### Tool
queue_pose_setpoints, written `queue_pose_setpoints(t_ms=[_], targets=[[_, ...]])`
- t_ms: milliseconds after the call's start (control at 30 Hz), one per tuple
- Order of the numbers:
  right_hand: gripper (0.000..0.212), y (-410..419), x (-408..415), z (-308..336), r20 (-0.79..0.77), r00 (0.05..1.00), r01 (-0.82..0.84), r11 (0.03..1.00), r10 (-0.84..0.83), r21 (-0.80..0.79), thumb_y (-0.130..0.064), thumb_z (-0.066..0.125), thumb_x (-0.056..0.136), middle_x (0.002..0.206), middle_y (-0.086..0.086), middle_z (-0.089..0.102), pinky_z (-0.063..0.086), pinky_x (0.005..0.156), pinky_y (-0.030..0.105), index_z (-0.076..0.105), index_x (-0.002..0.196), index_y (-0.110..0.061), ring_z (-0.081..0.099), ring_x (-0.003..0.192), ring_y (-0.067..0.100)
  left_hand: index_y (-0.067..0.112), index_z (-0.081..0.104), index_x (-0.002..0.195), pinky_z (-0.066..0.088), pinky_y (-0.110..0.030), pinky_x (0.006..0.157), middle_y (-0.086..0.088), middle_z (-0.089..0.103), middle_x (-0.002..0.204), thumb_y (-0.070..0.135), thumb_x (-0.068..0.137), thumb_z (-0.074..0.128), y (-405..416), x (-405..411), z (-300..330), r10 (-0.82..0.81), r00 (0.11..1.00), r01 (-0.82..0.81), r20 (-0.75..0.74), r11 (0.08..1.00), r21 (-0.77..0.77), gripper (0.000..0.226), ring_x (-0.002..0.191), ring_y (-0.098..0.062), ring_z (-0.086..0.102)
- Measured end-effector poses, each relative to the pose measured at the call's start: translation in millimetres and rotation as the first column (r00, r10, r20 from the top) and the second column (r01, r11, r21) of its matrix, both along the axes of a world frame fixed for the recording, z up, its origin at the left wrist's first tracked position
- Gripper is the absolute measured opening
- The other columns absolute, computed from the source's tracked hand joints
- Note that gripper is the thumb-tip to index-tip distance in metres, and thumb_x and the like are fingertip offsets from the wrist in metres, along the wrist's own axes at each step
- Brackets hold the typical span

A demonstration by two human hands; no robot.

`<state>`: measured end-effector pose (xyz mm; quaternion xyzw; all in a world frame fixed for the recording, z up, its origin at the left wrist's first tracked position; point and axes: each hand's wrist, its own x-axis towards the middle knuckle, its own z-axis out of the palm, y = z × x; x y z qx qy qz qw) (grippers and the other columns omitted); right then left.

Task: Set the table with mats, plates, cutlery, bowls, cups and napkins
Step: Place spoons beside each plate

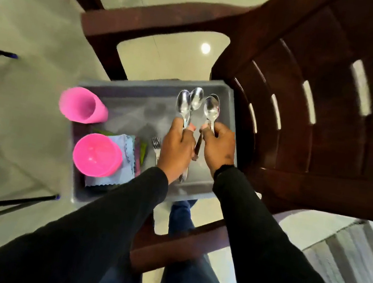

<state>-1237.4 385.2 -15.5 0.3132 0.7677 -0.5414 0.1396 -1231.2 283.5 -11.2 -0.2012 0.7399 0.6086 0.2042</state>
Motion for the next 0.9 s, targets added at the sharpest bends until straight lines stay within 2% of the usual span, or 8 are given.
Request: queue_pose_setpoints(t_ms=[133,200,267,400,533,633,767,900], targets=[[0.029,-19.5,1.6,76.6,-0.103,0.994,0.017,0.99,-0.032,-0.142,-0.016,0.059,0.096,0.059,0.0,0.046,0.036,0.052,0.026,0.058,0.081,0.008,0.039,0.051,0.007,0.009,0.047,0.091,0.047,-0.027,0.045,-0.002,0.043,0.064,0.008,0.103,0.041,-26.2,1.5,77.6,0.091,0.996,-0.092,0.016,0.97,0.223,0.014,0.048,-0.013,0.042],[0.025,-38.0,8.6,118.0,-0.138,0.989,0.018,0.977,-0.048,-0.211,-0.012,0.059,0.096,0.059,0.0,0.051,0.036,0.046,0.019,0.061,0.086,0.011,0.041,0.043,0.001,0.009,0.048,0.083,0.041,-0.025,0.042,-0.002,0.044,0.063,0.005,0.101,0.04,-44.7,9.9,116.6,0.116,0.993,-0.115,0.012,0.956,0.271,0.02,0.046,-0.012,0.04],[0.022,-57.0,13.5,151.9,-0.181,0.983,-0.009,0.972,-0.035,-0.233,-0.011,0.059,0.096,0.064,0.004,0.06,0.041,0.048,0.017,0.064,0.09,0.009,0.048,0.045,0.0,0.012,0.047,0.078,0.038,-0.024,0.041,-0.001,0.043,0.061,0.004,0.099,0.039,-63.1,16.7,148.8,0.141,0.99,-0.134,-0.002,0.947,0.291,0.024,0.045,-0.012,0.038],[0.024,-98.0,23.2,213.3,-0.303,0.953,-0.089,0.969,0.016,-0.23,-0.013,0.062,0.096,0.054,-0.011,0.056,0.037,0.048,0.016,0.066,0.083,0.006,0.044,0.044,0.0,0.016,0.043,0.077,0.032,-0.024,0.043,0.006,0.039,0.056,0.017,0.105,0.038,-108.7,37.0,203.9,0.177,0.983,-0.155,-0.043,0.939,0.308,0.029,0.044,-0.009,0.034],[0.018,-138.3,37.4,259.6,-0.359,0.931,-0.183,0.936,0.066,-0.3,-0.012,0.064,0.095,0.052,-0.012,0.054,0.034,0.044,0.01,0.067,0.082,0.0,0.043,0.04,-0.001,0.016,0.046,0.08,0.026,-0.022,0.041,0.01,0.034,0.054,0.04,0.108,0.04,-152.6,58.9,238.7,0.252,0.964,-0.216,-0.083,0.928,0.303,0.037,0.044,-0.006,0.028],[0.019,-168.9,50.9,280.9,-0.372,0.916,-0.277,0.909,0.151,-0.312,-0.014,0.067,0.093,0.052,-0.008,0.05,0.032,0.042,0.012,0.069,0.081,0.0,0.035,0.041,0.001,0.011,0.05,0.088,0.028,-0.021,0.042,0.006,0.036,0.057,0.038,0.108,0.041,-184.7,78.5,255.3,0.33,0.936,-0.287,-0.125,0.918,0.274,0.035,0.045,-0.006,0.03],[0.019,-209.8,65.5,298.7,-0.38,0.875,-0.428,0.847,0.302,-0.314,-0.004,0.066,0.091,0.045,-0.012,0.046,0.032,0.041,0.012,0.065,0.079,0.01,0.036,0.038,0.0,0.014,0.054,0.081,0.03,-0.02,0.041,0.002,0.042,0.059,0.031,0.108,0.043,-225.3,111.1,273.0,0.435,0.884,-0.387,-0.173,0.886,0.254,0.034,0.046,-0.008,0.033],[0.021,-251.8,78.6,305.7,-0.397,0.799,-0.582,0.748,0.452,-0.32,-0.003,0.068,0.09,0.055,0.005,0.052,0.034,0.043,0.012,0.064,0.079,0.015,0.038,0.04,0.0,0.0,0.062,0.088,0.032,-0.019,0.042,0.004,0.042,0.054,0.028,0.108,0.046,-255.5,147.8,284.2,0.595,0.784,-0.558,-0.177,0.8,0.218,0.038,0.043,-0.006,0.036]])
